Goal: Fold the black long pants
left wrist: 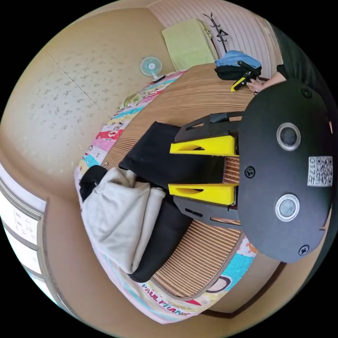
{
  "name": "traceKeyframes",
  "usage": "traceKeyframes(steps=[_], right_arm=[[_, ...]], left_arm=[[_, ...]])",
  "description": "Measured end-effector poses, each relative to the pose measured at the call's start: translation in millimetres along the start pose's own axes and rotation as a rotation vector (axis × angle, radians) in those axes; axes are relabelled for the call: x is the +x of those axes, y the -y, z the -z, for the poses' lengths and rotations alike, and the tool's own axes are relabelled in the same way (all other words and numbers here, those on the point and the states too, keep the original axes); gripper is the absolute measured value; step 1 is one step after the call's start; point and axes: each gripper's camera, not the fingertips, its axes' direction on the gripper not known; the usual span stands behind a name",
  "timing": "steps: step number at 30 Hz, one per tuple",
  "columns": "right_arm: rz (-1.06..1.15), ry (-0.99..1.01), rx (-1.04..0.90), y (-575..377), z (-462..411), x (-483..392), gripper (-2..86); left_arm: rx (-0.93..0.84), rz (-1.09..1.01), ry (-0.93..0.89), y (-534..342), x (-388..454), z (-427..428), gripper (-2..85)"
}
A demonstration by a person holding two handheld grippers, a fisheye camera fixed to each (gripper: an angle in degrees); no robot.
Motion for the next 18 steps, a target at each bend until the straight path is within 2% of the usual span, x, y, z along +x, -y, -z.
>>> traceKeyframes(steps=[3,5,7,10,12,16,18], right_arm=[[-0.039,0.052,-0.005,-0.7,-4.0,11.2,0.4],[-0.048,0.073,-0.006,-1.7,-6.2,15.1,0.4],[-0.046,0.071,-0.006,-2.9,-8.2,15.1,0.4],[-0.039,0.062,-0.004,-4.9,-11.5,14.2,0.4],[-0.042,0.068,-0.003,-6.4,-13.7,16.1,0.4],[-0.039,0.061,-0.004,-8.4,-16.8,16.3,0.4],[-0.041,0.064,-0.004,-9.6,-18.5,17.9,0.4]], left_arm=[[-0.079,0.082,0.039,6.0,-3.7,-31.5,11.2],[-0.063,0.17,0.018,3.6,-7.9,-33.8,10.6],[-0.083,0.169,0.013,2.8,-0.5,-32.8,9.1],[-0.105,-0.022,-0.031,-9.6,41.7,-23.6,5.3],[-0.088,-0.12,-0.139,-41.0,78.4,-18.9,5.1],[-0.09,-0.237,-0.275,-108.7,133.1,-25.0,4.7],[-0.107,-0.252,-0.424,-156.4,155.3,-33.8,3.5]])
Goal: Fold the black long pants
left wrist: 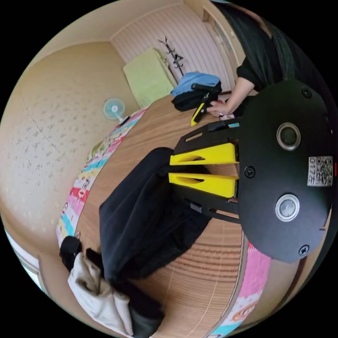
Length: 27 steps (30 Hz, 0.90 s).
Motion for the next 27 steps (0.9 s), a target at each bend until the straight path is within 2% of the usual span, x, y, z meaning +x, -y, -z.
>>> traceKeyframes(steps=[3,6,10,13,16,19,22,24,27], right_arm=[[-0.001,0.001,-0.001,-1.2,-1.9,1.7,0.3],[0.0,-0.006,-0.003,-2.0,-3.7,2.2,0.3],[0.017,-0.017,-0.006,-3.1,-5.1,0.0,0.4],[0.023,-0.039,-0.015,-3.0,-6.6,-1.7,0.4],[0.022,-0.038,-0.016,-3.7,-7.4,0.4,0.4],[0.014,-0.023,-0.019,-3.9,-8.2,5.2,0.3],[0.009,-0.013,-0.018,-4.2,-9.1,9.7,0.3],[0.009,-0.013,-0.017,-4.2,-10.1,12.2,0.3],[0.011,-0.015,-0.014,-4.4,-11.1,14.9,0.3]], left_arm=[[0.0,0.015,-0.178,-50.4,23.2,-31.6,0.6],[0.022,0.06,-0.277,-98.6,43.4,-55.0,-0.1],[-0.013,0.022,-0.294,-131.5,72.2,-57.7,0.9],[0.003,-0.141,-0.173,-144.2,107.6,-29.0,4.2],[0.079,-0.301,0.029,-153.4,140.1,7.0,9.6],[-0.064,-0.421,0.196,-141.5,158.1,1.3,17.1],[-0.175,-0.583,0.366,-133.6,168.4,-30.1,18.3],[-0.252,-0.721,0.606,-128.7,173.2,-75.4,18.0],[-0.311,-0.842,0.796,-119.9,164.1,-140.0,15.3]])
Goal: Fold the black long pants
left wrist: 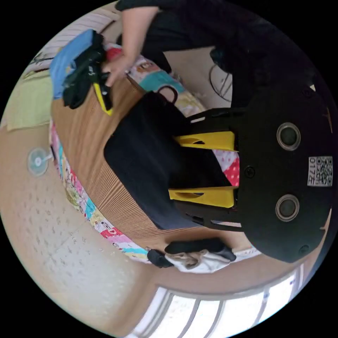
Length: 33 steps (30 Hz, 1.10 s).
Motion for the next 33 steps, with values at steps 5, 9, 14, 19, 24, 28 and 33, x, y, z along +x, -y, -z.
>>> traceKeyframes(steps=[5,9,14,19,24,28,33], right_arm=[[-0.001,0.007,0.009,-0.4,-1.3,6.9,0.3],[-0.005,0.02,0.013,0.5,-1.9,14.6,0.4],[-0.01,0.033,0.015,2.5,-2.1,23.7,0.4],[-0.008,0.027,0.016,5.5,-1.5,29.8,0.6],[-0.005,0.016,0.015,9.6,-0.2,37.1,0.6],[-0.002,0.01,0.016,12.2,1.2,43.1,0.5],[-0.002,0.012,0.019,16.0,5.6,55.0,0.4]], left_arm=[[0.116,0.3,-0.412,44.4,-89.9,-21.5,3.8],[0.521,0.745,-0.897,11.0,-215.6,-26.3,2.1],[0.847,1.049,-0.684,-98.4,-266.7,-1.5,4.2],[0.666,1.424,-0.388,-218.7,-248.4,-32.7,6.6],[0.377,1.429,-0.188,-267.0,-177.1,-60.7,12.2],[0.408,1.166,-0.124,-196.2,-112.6,-53.8,11.8],[0.352,0.581,-0.671,-7.2,-57.0,-104.4,12.3]])
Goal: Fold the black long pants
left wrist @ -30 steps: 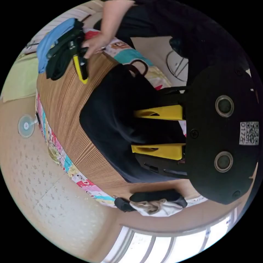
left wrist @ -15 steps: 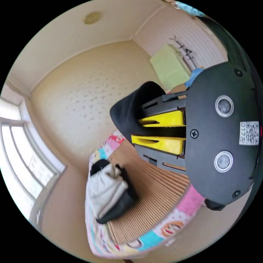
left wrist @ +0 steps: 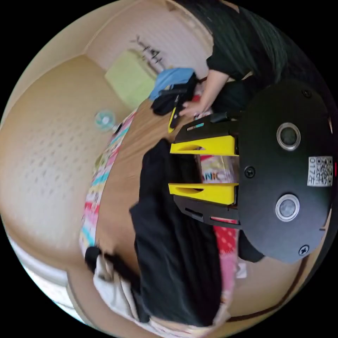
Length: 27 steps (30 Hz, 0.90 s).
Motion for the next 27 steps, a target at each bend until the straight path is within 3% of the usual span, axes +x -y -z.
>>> traceKeyframes(steps=[4,8,9,13,17,20,25,27], right_arm=[[0.006,-0.006,0.003,2.1,3.9,7.2,0.4],[0.024,-0.011,0.007,4.3,9.3,15.4,0.4],[0.026,-0.012,0.01,4.6,11.2,18.7,0.4],[0.036,-0.019,0.016,6.4,16.4,28.4,0.5],[0.029,0.014,0.006,9.7,26.3,46.5,1.3],[0.054,0.207,-0.053,9.9,38.6,61.8,2.7],[0.022,0.537,0.082,-43.8,77.4,58.0,6.8],[-0.066,0.651,0.087,-68.1,77.5,46.2,12.4]], left_arm=[[-0.149,-0.182,0.087,42.9,33.7,-84.9,12.0],[-0.439,-0.354,0.237,55.0,56.0,-170.1,15.0],[-0.421,-0.413,0.354,48.7,69.8,-177.3,13.5],[-0.426,-0.531,0.535,26.5,103.9,-199.7,10.6],[-0.286,-0.269,0.368,40.8,94.3,-156.4,6.1],[-0.089,-0.09,0.211,46.3,79.5,-90.6,5.2],[0.131,-0.038,0.129,42.0,103.7,4.8,4.6],[0.236,-0.012,0.034,39.5,118.3,46.4,4.2]])
